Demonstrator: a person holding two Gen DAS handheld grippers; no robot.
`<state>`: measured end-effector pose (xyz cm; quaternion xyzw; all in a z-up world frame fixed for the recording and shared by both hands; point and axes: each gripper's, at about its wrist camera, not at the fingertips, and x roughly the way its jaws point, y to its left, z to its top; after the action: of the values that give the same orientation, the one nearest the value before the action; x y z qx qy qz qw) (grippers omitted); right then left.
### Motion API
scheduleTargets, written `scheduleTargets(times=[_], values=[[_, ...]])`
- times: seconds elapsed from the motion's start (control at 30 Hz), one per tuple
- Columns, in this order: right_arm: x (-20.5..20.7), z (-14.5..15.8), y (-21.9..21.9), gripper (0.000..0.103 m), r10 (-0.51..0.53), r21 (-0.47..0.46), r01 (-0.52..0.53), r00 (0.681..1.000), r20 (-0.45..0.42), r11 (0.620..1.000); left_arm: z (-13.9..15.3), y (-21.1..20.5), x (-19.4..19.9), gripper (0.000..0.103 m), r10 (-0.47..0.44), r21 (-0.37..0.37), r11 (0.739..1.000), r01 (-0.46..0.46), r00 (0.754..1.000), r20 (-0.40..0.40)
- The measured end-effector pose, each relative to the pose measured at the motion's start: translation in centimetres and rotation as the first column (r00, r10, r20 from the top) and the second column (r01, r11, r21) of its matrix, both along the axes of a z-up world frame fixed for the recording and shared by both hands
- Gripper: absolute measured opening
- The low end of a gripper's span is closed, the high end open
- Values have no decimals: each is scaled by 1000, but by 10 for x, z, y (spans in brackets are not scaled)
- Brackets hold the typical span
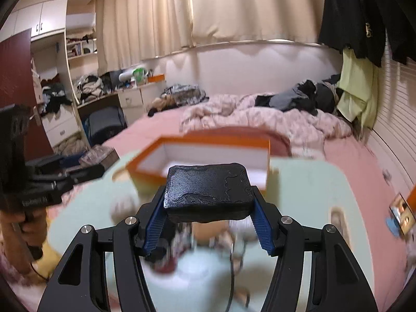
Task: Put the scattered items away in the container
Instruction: 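Carry both items over the orange box and open both grippers to drop them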
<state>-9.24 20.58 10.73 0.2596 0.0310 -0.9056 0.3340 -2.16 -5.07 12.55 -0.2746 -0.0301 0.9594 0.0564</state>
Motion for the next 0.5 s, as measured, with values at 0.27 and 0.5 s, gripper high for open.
scheduleTargets(times=[0.27, 0.5], values=[[-66, -17, -37, 61, -25, 56, 19, 993, 114, 998, -19, -12, -75, 60, 18, 81, 996, -30, 989, 144], [-95, -37, -50, 61, -33, 77, 18, 978, 205, 997, -34, -11, -100, 63, 35, 97, 994, -53, 982, 186]])
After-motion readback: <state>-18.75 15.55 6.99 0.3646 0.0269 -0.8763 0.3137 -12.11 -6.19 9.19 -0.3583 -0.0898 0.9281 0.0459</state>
